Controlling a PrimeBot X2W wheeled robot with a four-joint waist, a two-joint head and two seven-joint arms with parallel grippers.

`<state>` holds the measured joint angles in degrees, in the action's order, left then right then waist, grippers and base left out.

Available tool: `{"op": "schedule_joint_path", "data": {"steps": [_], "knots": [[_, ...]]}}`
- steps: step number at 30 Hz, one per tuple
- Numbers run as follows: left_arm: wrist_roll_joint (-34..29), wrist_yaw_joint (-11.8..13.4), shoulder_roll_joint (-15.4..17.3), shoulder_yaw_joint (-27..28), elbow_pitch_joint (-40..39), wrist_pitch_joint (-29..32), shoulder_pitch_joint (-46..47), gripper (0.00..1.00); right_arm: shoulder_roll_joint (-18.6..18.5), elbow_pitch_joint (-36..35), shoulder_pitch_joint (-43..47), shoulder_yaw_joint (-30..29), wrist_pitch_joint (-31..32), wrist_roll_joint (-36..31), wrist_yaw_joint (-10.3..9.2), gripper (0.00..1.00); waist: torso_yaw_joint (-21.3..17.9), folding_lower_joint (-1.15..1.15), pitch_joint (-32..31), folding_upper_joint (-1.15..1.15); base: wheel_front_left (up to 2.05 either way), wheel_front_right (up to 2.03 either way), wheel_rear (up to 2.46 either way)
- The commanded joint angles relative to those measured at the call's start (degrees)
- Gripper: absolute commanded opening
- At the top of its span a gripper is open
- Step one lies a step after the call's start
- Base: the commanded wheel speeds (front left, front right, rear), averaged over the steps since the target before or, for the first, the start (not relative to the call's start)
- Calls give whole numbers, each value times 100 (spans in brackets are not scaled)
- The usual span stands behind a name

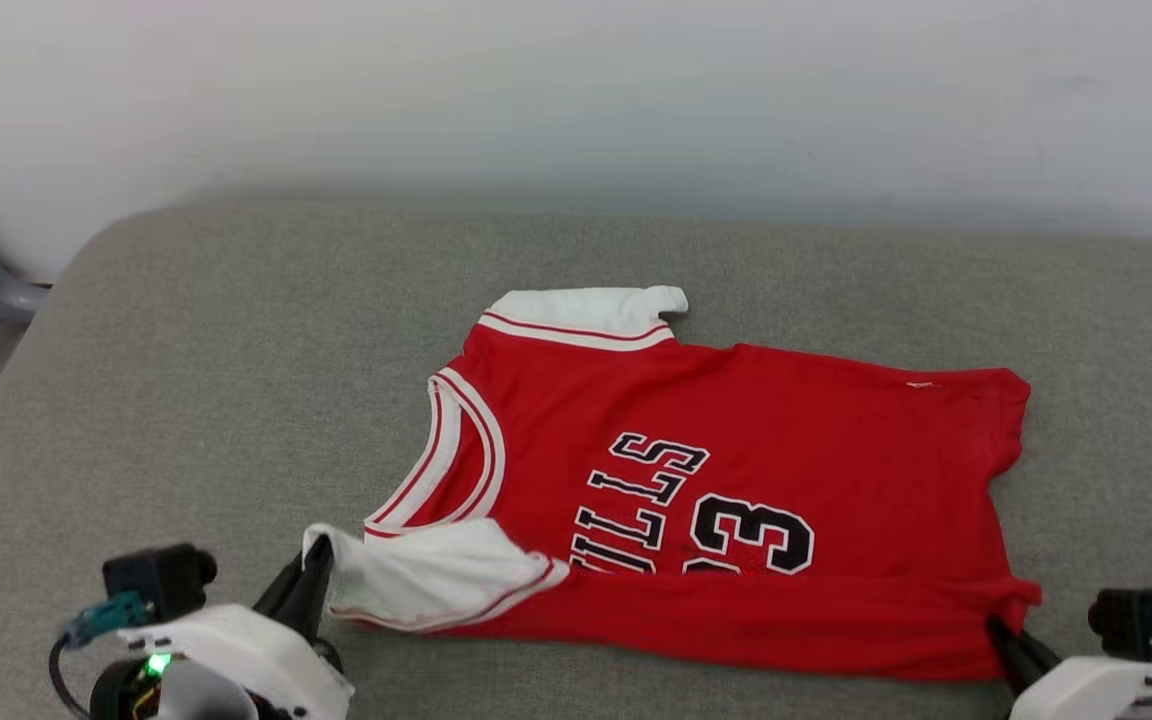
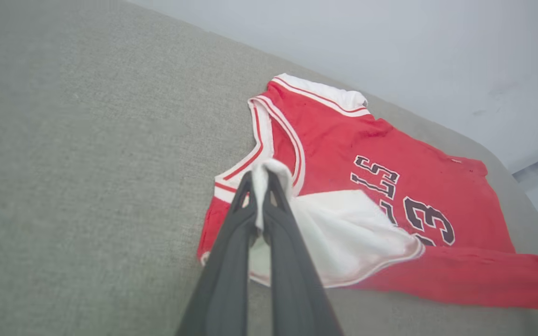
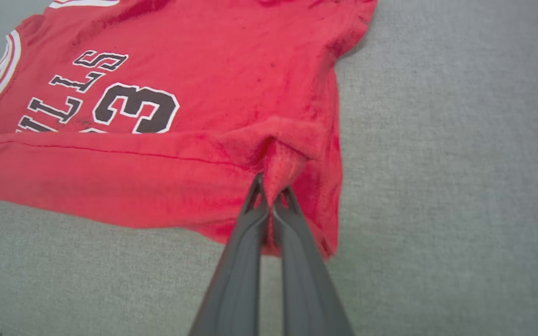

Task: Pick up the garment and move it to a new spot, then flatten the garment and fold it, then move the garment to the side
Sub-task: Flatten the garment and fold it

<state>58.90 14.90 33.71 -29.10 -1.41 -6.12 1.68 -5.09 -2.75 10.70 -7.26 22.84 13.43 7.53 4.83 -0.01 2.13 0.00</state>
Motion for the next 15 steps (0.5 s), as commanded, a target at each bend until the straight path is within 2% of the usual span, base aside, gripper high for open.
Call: {"op": "schedule_joint_path", "data": {"steps": [1,9,15], "knots": [[-57,-105,-53,-12,142,12,302,0,-37,-20,-215,26,34,-102,-8,0,-58,1,256,0,0,0,0],[-183,-716,-497,-119,1257,-110,1527,0,-76,459,-1239,98,-17,-419,-7,0,-232,1,980,0,0,0,0],[-122,-1166,-798,-286,2283,-15,2037,0,-14,1053,-1535,145,-184,-450,-7,0,-223,1,1273,0,0,0,0]]}}
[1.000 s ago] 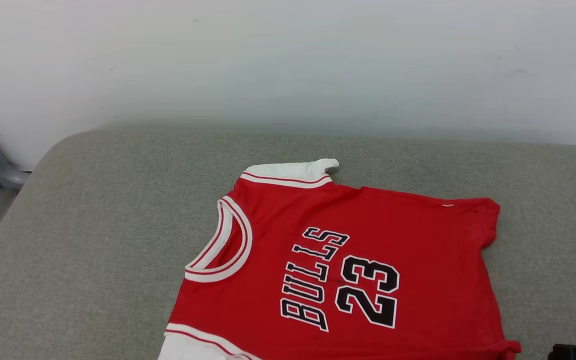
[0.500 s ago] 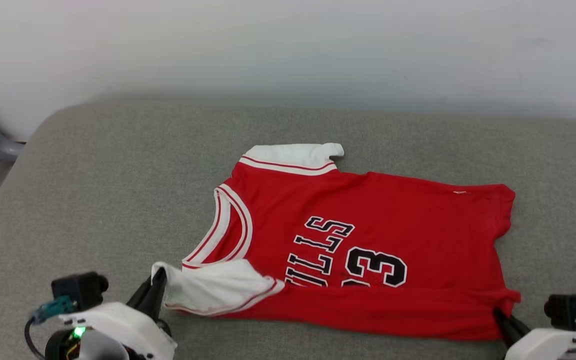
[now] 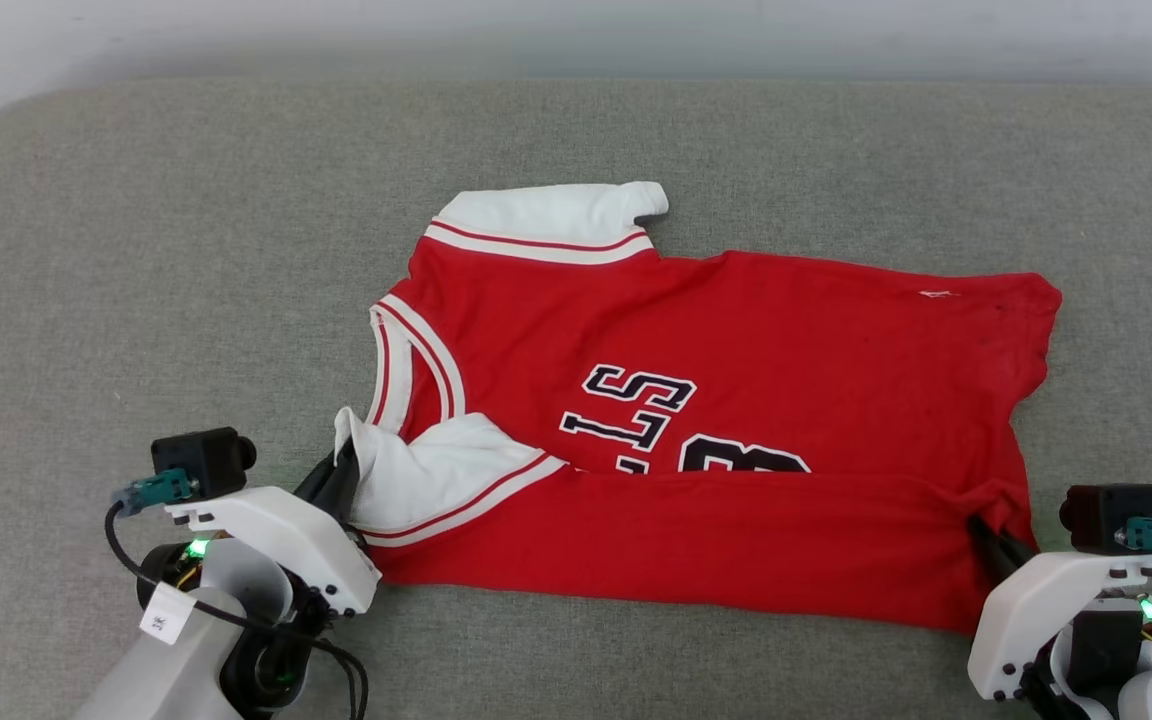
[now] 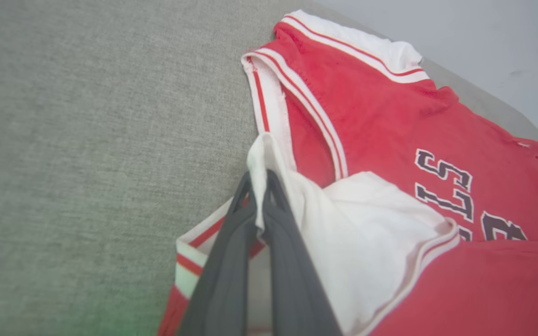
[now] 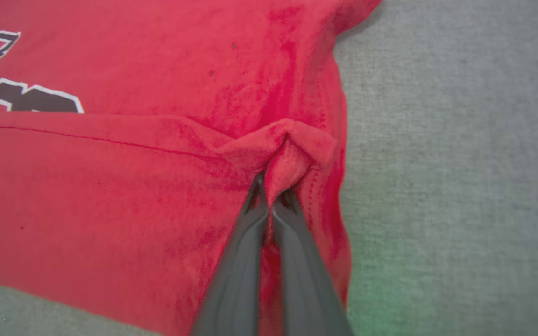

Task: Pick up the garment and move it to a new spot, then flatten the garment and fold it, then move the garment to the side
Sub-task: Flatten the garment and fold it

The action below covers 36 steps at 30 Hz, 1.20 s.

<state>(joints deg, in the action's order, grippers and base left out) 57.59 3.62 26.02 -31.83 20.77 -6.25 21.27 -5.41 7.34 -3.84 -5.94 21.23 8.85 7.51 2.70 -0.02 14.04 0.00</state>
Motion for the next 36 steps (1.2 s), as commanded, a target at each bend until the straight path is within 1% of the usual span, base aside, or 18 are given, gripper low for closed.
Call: {"op": "schedule_joint_path", "data": {"steps": [1,2,3,4,5,7,8,9,13,17,22,23,24,27,28,30,32,36], "knots": [[30,-121,-78,-35,217,20,148,0,28,152,-97,16,-75,-12,-4,2,-7,2,104,0,0,0,0],[42,-190,-116,-68,376,44,195,0,50,261,-100,4,-123,11,-5,19,-3,2,115,0,0,0,0],[56,-268,-151,-108,512,87,232,0,64,348,-111,-8,-172,7,-5,40,0,2,120,0,0,0,0],[70,-339,-191,-147,647,138,264,0,76,427,-125,-11,-221,-13,-6,50,3,2,119,0,0,0,0],[92,-405,-229,-180,754,172,297,11,98,487,-142,-7,-268,22,-6,100,7,2,114,0,0,0,0],[95,-500,-286,-212,949,193,361,41,116,536,-164,-27,-511,55,-6,100,25,2,51,0,0,0,0],[92,-513,-293,-203,1036,144,393,87,126,531,-172,-37,-672,97,-7,100,32,2,15,0,0,0,0],[93,-545,-309,-205,1103,124,402,100,129,513,-161,-48,-855,107,-7,100,34,2,-35,0,0,0,0],[114,-554,-268,-159,1294,67,400,100,160,427,-106,-81,-1597,128,-4,100,25,2,-314,0,0,0,0],[167,-537,-103,-146,1273,240,323,100,182,356,-6,-129,-1976,171,-4,100,-10,2,-636,0,0,0,0],[319,-513,273,-233,1005,979,215,100,204,210,180,-117,-1989,129,-4,100,-48,2,-922,0,0,0,0],[319,-513,273,-233,1005,979,215,100,204,210,180,-117,-1989,129,-4,100,-48,2,-922,0,0,0,0],[404,-480,428,-277,843,1368,195,100,211,110,234,-120,-1974,126,-4,100,-59,2,-959,0,0,0,0],[587,-426,652,-372,563,2030,111,100,223,-26,319,-107,-1920,112,-4,100,-88,2,-956,0,0,0,0],[587,-426,652,-372,563,2030,111,100,223,-26,319,-107,-1920,112,-4,100,-88,2,-956,0,0,0,0],[749,-393,770,-398,388,2428,66,100,232,-127,345,-86,-1878,109,-4,100,-126,2,-914,0,0,0,0],[866,-307,878,-434,223,2787,-16,100,241,-203,363,-56,-1842,113,-4,100,-180,2,-852,0,0,0,0],[1029,-149,1010,-464,109,3183,-119,100,252,-300,338,-35,-1820,142,-4,100,-288,2,-699,0,0,0,0]]}}
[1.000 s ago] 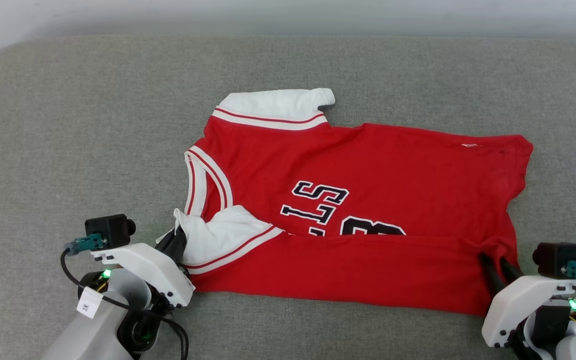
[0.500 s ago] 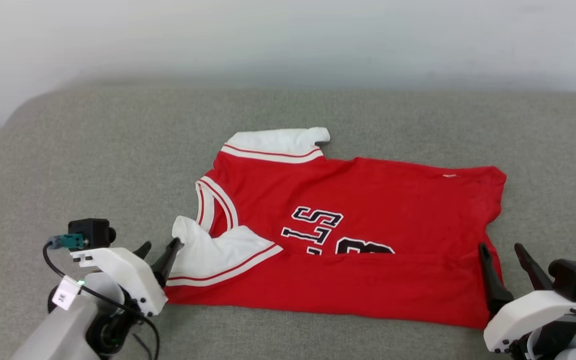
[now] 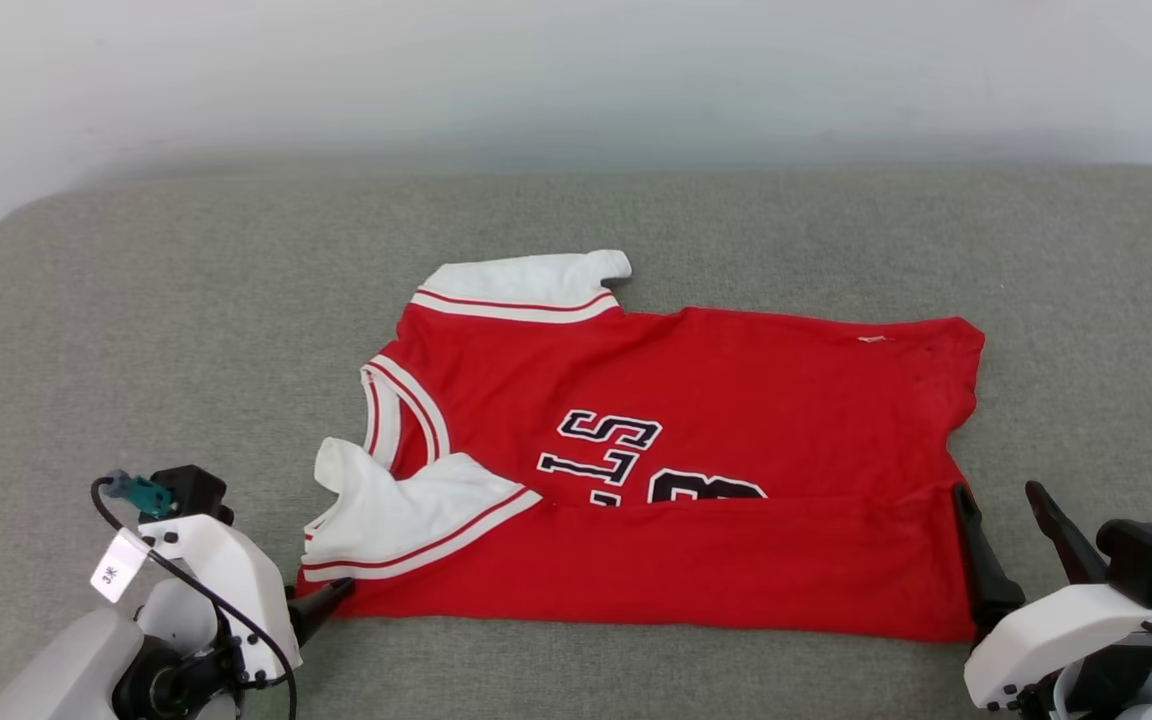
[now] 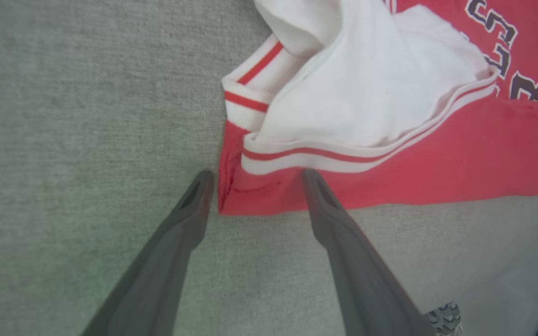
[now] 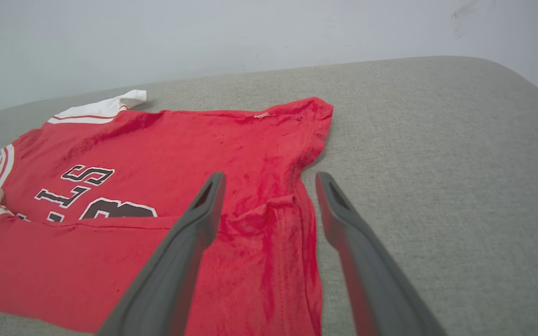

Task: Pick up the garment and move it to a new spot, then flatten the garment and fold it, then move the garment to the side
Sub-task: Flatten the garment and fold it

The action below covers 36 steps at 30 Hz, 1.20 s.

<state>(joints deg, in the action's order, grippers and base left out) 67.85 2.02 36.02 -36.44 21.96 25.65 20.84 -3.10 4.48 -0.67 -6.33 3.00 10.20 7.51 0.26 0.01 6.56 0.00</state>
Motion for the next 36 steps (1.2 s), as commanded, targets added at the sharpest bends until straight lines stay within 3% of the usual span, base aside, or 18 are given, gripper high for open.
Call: {"op": "schedule_joint_path", "data": {"steps": [1,6,7,8,9,10,14,24,29,35,36], "knots": [[27,34,23,5,-1,23,-73,100,25,-31,9,21,7,11,-4,100,-72,-1,91,0,0,0,0],[148,-17,-118,-150,162,314,-147,100,27,-42,-35,1,51,52,-4,100,-178,-1,238,0,0,0,0],[156,-35,-163,-192,189,357,-165,67,28,-27,-27,-5,70,70,-4,100,-192,-1,249,0,0,0,0],[165,-39,-203,-221,215,381,-177,44,28,-21,-21,-21,91,78,-4,100,-201,-1,257,0,0,0,0],[162,-57,-240,-252,234,393,-182,30,28,4,-3,-29,140,103,-4,100,-205,-1,260,0,0,0,0],[159,-83,-275,-270,249,381,-189,0,28,21,21,-19,234,146,-4,100,-206,-1,261,0,0,0,0],[77,-120,-271,-290,304,287,-186,0,24,22,98,-99,758,279,-4,100,-186,-1,214,0,0,0,0],[-138,-212,-183,-120,-36,-293,-51,0,-325,-215,-29,-182,3190,560,-4,100,-42,-1,164,0,0,0,0],[-200,-167,-138,-55,-321,-413,35,0,-408,-107,-307,-91,3774,521,-4,100,73,-1,320,0,0,0,0],[-269,-158,-122,-29,-501,-518,79,0,-339,552,-525,16,4127,524,-4,98,195,-1,473,0,0,0,0],[-265,-160,-128,-28,-519,-525,72,0,-310,664,-532,31,4191,559,-4,41,209,-1,486,0,0,0,0]]}}
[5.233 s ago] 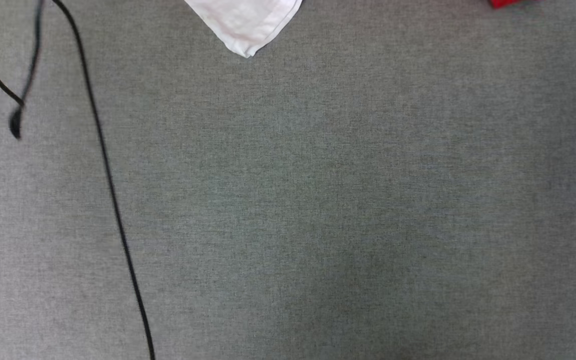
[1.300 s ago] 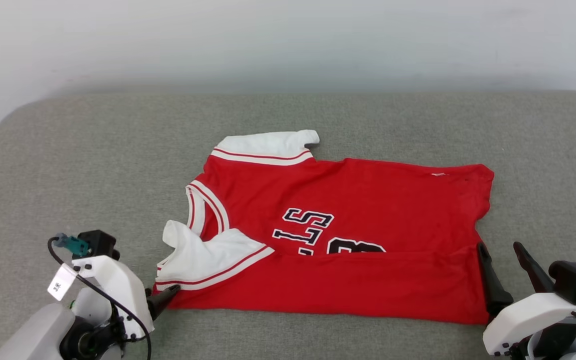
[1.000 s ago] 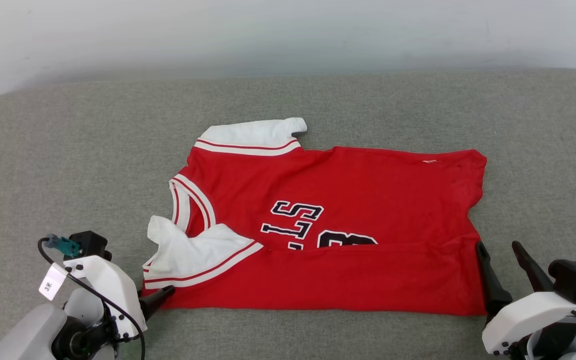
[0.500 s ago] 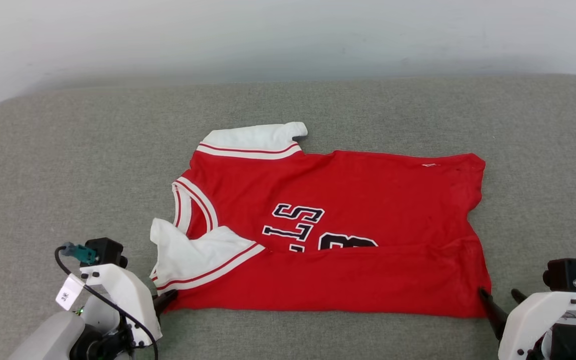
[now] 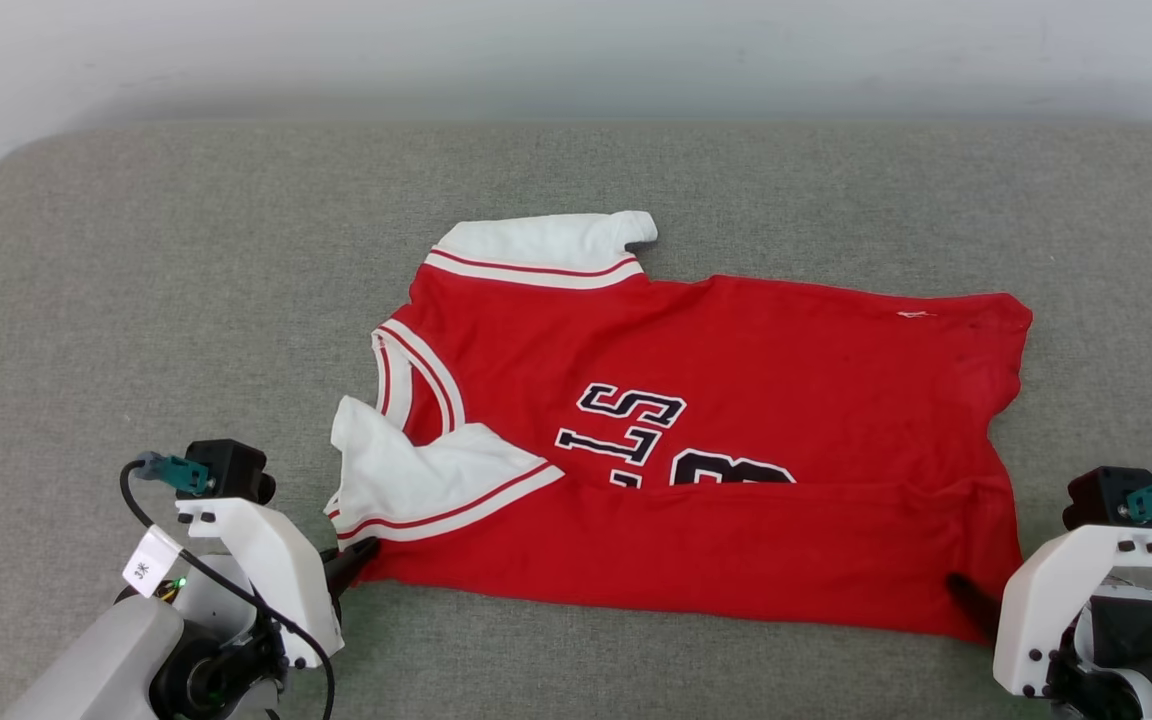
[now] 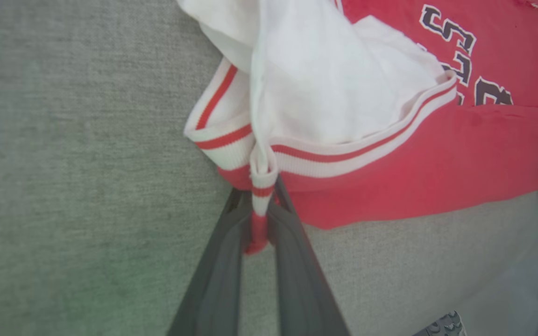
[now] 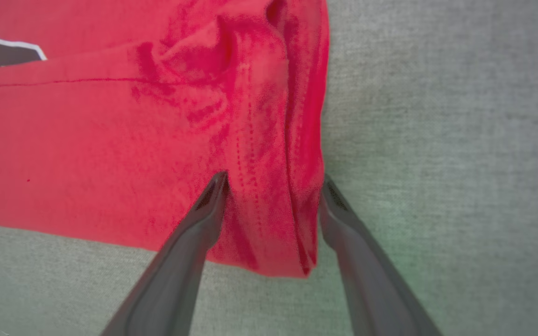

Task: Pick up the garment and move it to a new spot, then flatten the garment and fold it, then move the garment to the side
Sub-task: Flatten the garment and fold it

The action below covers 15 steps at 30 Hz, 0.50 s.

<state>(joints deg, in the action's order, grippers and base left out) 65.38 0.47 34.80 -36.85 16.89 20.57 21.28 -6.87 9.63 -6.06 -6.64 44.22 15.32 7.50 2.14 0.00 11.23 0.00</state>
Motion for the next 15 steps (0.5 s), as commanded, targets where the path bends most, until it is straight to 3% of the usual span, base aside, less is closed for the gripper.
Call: {"op": "schedule_joint_path", "data": {"steps": [1,2,9,15], "knots": [[-16,1,-12,11,-23,-29,11,0,106,236,-1,86,99,66,-2,8,32,0,25,0,0,0,0],[-16,7,-13,7,-31,-39,-6,0,133,290,-10,100,109,98,-2,0,40,0,28,0,0,0,0],[-103,84,-41,95,-59,-362,-126,0,48,214,-108,111,-47,128,-2,0,69,0,-139,0,0,0,0],[-82,339,-87,130,-19,-508,-345,0,-68,-19,88,229,-141,167,-2,0,112,0,-451,0,0,0,0]]}}
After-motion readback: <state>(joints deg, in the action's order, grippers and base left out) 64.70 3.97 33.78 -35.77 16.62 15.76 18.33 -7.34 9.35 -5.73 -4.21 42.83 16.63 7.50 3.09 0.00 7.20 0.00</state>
